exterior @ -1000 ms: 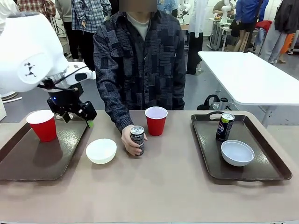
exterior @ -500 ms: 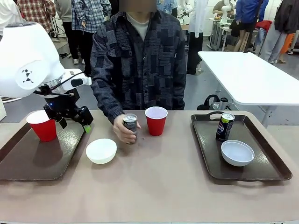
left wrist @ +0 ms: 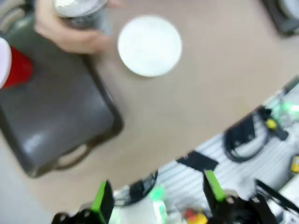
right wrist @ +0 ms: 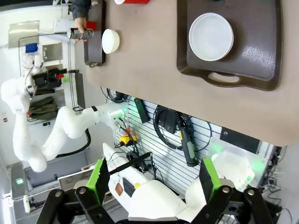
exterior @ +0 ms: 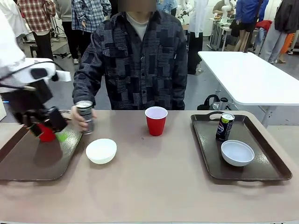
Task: Prepare tableware on both trays.
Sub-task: Pick up a Picnic Bowl from the table and place it on a Handle tray.
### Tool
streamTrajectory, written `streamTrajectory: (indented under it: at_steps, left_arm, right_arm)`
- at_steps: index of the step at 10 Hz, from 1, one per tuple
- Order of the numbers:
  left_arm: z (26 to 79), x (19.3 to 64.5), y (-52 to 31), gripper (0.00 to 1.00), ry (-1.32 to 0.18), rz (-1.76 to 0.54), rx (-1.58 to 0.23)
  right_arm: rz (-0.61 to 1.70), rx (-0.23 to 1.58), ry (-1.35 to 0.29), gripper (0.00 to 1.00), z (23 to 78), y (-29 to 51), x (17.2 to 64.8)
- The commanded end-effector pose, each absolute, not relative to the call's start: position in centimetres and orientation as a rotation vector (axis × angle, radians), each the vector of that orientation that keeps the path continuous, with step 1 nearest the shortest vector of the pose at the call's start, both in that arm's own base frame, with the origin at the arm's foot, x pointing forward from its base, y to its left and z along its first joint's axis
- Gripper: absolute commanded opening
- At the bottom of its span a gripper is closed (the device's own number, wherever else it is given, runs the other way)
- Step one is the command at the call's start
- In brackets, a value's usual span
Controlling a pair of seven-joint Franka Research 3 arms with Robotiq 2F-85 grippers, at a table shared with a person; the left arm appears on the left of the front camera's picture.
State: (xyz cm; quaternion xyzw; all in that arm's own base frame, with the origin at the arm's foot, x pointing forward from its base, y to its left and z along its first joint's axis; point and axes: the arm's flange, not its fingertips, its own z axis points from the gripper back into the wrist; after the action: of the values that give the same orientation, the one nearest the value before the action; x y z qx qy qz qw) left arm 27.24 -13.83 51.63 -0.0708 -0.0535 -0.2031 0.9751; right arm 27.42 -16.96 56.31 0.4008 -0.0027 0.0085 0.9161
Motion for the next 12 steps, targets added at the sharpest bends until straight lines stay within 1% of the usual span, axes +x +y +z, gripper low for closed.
streamTrajectory:
  at_steps: [1,4,5,9,11,12]
  left_arm:
    - [51.1,26.9,-13.3,1.0,-0.109,-0.413,-0.129]
    - [50.9,27.2,-13.1,1.0,-0.124,-0.387,-0.135]
    - [51.8,26.1,-13.2,1.0,-0.1,-0.404,-0.138]
    - [51.8,26.1,-13.2,1.0,-0.1,-0.404,-0.138]
    - [50.8,27.4,-14.0,1.0,-0.119,-0.412,-0.122]
    - [49.6,28.9,-15.3,1.0,-0.139,-0.42,-0.071]
  right_arm:
    - [0.02,0.838,-0.017,1.0,56.5,-16.8,27.5]
    - [0.02,0.838,-0.017,1.0,56.5,-16.8,27.5]
    - [0.02,0.838,-0.017,1.0,56.5,-16.8,27.5]
    - [0.02,0.838,-0.017,1.0,56.5,-16.8,27.5]
    - [0.02,0.838,-0.017,1.0,56.5,-16.8,27.5]
    - [0.016,0.822,-0.005,1.0,56.3,-16.9,27.4]
